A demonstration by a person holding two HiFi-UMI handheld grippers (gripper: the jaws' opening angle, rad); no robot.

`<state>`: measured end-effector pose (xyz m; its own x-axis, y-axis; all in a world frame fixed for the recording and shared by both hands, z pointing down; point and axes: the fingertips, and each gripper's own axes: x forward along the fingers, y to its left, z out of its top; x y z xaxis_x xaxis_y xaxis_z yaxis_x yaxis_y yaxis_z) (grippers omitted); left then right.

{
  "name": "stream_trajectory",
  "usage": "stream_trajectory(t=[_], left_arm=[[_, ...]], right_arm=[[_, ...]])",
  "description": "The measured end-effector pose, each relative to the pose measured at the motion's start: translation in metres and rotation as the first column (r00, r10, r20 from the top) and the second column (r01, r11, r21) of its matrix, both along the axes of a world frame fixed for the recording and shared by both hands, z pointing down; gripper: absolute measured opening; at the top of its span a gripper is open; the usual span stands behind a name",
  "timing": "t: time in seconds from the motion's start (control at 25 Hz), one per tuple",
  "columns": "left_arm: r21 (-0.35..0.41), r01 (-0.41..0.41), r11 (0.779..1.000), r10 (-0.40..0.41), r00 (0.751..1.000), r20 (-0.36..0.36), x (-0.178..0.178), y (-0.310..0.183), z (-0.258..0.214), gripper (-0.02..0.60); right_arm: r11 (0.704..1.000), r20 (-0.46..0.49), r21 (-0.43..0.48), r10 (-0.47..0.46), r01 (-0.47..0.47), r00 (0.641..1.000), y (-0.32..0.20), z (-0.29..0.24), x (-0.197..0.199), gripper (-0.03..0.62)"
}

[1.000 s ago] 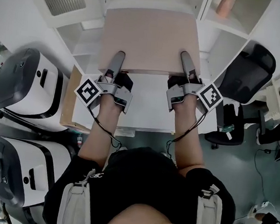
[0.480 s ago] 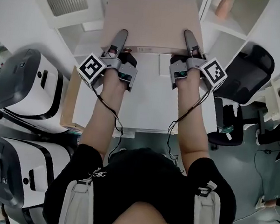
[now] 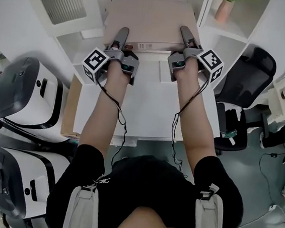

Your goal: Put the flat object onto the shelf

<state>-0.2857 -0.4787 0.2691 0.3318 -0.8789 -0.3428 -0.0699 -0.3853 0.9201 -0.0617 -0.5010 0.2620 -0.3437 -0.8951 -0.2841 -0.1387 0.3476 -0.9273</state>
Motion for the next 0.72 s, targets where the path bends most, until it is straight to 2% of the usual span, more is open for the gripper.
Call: stream_trajectory(t=[0.24, 0.4, 0.6, 0.72], left_arm=[[-0.007, 0.017, 1.000, -0.017, 0.999, 0.028, 0.004, -0.017, -0.006, 0.295], [-0.004, 0.056, 0.998, -0.056, 0.998, 0.027, 0.002, -0.032, -0.012, 0.304], [0.010, 0.086, 0.996, -0.086, 0.990, 0.111, 0.003, -0.048, -0.016, 0.322], [0.006, 0.098, 0.995, -0.098, 0.984, 0.149, 0.003, -0.057, -0.016, 0.327]], right_arm=[[0.999, -0.012, -0.011, 0.033, -0.033, 0.999, -0.018, 0.000, 0.004, 0.307], [0.994, -0.056, -0.012, 0.108, -0.109, 0.993, -0.034, -0.006, 0.005, 0.331], [0.964, -0.176, 0.018, 0.264, -0.266, 0.948, -0.054, -0.010, 0.016, 0.405], [0.946, -0.239, 0.031, 0.320, -0.322, 0.917, -0.064, -0.011, 0.023, 0.446]])
